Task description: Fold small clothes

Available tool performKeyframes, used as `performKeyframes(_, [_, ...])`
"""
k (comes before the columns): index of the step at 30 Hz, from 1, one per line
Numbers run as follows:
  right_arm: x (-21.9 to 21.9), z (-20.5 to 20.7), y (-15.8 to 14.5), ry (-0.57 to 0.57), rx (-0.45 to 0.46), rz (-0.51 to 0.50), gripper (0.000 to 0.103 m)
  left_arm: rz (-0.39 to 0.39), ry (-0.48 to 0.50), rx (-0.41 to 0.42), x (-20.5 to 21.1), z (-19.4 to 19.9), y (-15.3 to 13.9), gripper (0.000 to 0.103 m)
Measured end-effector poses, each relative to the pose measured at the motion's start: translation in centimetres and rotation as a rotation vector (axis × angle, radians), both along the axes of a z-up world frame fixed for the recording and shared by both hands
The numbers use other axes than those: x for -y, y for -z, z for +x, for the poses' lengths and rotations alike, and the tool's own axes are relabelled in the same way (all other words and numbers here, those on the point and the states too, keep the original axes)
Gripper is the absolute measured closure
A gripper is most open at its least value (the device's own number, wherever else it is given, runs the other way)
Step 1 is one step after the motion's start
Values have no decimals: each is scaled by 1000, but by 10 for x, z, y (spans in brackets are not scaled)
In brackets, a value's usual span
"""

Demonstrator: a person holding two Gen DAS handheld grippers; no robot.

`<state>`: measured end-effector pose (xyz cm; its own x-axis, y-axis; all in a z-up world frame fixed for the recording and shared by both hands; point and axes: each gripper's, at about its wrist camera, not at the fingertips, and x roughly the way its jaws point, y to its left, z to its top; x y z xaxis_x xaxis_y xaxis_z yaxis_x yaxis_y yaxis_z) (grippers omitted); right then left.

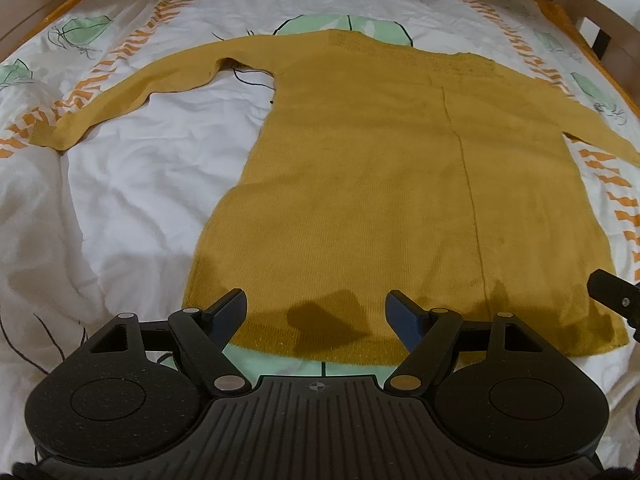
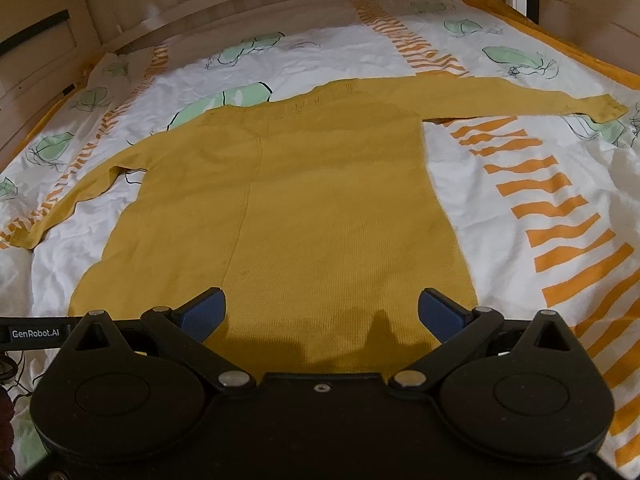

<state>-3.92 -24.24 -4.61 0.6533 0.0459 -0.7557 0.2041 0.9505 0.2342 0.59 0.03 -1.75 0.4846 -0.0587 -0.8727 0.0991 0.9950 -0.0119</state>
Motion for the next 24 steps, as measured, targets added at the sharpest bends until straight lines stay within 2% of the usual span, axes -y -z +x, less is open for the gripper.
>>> performKeyframes(20, [17,40,17,7,-23,36,1,10,2,-2,12,48,2,28])
performKeyframes(24, [28,51,22,18,-14,69,1,-5,17,37,18,66,0,28])
